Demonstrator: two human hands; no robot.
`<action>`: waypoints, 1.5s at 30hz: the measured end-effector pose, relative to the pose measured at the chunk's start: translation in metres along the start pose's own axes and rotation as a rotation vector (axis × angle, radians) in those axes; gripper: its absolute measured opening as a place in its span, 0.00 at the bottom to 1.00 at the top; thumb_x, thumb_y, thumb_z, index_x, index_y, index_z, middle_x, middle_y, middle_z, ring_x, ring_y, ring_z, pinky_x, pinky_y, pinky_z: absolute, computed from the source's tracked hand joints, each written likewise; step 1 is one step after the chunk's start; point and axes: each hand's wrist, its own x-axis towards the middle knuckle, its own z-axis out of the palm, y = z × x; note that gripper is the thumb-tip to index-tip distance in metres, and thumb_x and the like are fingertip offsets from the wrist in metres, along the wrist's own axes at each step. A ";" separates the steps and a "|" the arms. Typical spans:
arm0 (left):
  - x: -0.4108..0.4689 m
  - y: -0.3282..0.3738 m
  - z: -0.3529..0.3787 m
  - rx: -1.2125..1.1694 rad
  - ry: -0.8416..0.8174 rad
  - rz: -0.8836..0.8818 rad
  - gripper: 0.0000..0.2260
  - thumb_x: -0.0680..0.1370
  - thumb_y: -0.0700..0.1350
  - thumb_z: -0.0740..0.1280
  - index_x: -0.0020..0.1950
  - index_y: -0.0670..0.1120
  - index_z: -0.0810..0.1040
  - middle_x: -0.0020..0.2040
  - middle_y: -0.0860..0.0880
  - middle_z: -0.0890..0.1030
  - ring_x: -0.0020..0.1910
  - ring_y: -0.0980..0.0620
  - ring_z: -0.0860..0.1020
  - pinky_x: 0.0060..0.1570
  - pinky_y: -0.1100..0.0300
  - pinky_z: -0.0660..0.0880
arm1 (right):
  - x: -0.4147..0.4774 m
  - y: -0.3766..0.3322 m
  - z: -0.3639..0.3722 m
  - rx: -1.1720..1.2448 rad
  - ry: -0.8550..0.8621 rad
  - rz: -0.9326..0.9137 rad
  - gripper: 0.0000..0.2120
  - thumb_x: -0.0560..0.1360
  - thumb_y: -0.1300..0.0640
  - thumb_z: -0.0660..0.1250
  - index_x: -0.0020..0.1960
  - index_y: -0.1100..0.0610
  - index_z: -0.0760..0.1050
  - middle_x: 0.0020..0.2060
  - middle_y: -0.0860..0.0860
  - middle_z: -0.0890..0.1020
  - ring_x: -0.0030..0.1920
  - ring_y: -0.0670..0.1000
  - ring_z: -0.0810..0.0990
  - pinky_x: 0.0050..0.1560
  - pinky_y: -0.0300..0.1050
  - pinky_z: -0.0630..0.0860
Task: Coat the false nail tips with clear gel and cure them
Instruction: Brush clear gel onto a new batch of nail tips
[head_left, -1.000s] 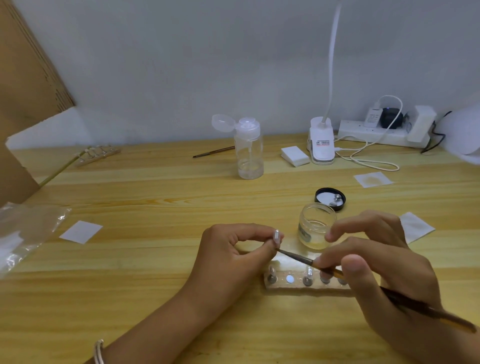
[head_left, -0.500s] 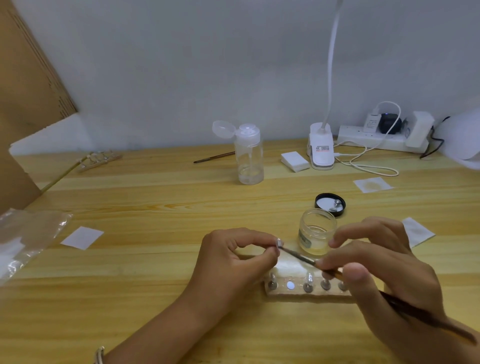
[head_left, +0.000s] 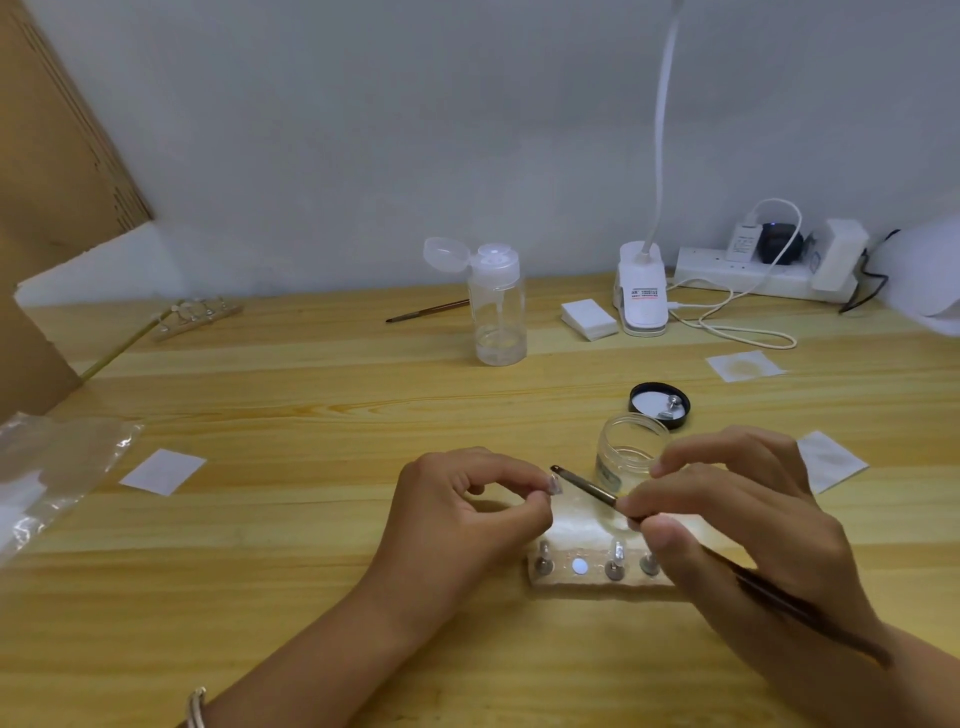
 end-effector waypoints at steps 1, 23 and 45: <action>0.000 0.000 0.000 0.004 -0.002 0.000 0.07 0.66 0.44 0.71 0.38 0.57 0.86 0.38 0.58 0.85 0.41 0.59 0.82 0.46 0.55 0.76 | 0.001 0.000 0.001 -0.006 -0.012 -0.005 0.20 0.82 0.46 0.59 0.42 0.55 0.83 0.43 0.39 0.77 0.56 0.38 0.73 0.55 0.48 0.67; 0.001 -0.003 -0.002 -0.010 -0.009 0.011 0.09 0.72 0.39 0.75 0.40 0.55 0.87 0.40 0.60 0.85 0.44 0.64 0.82 0.45 0.65 0.73 | 0.001 -0.001 0.002 0.016 0.058 0.021 0.26 0.84 0.46 0.54 0.38 0.57 0.82 0.36 0.45 0.81 0.53 0.39 0.75 0.53 0.52 0.68; 0.001 -0.005 -0.001 0.006 -0.011 0.036 0.10 0.72 0.44 0.76 0.43 0.61 0.86 0.40 0.63 0.85 0.42 0.69 0.79 0.45 0.70 0.70 | 0.002 -0.002 0.004 0.136 0.037 0.131 0.26 0.83 0.43 0.53 0.38 0.53 0.81 0.41 0.42 0.78 0.54 0.42 0.76 0.55 0.44 0.68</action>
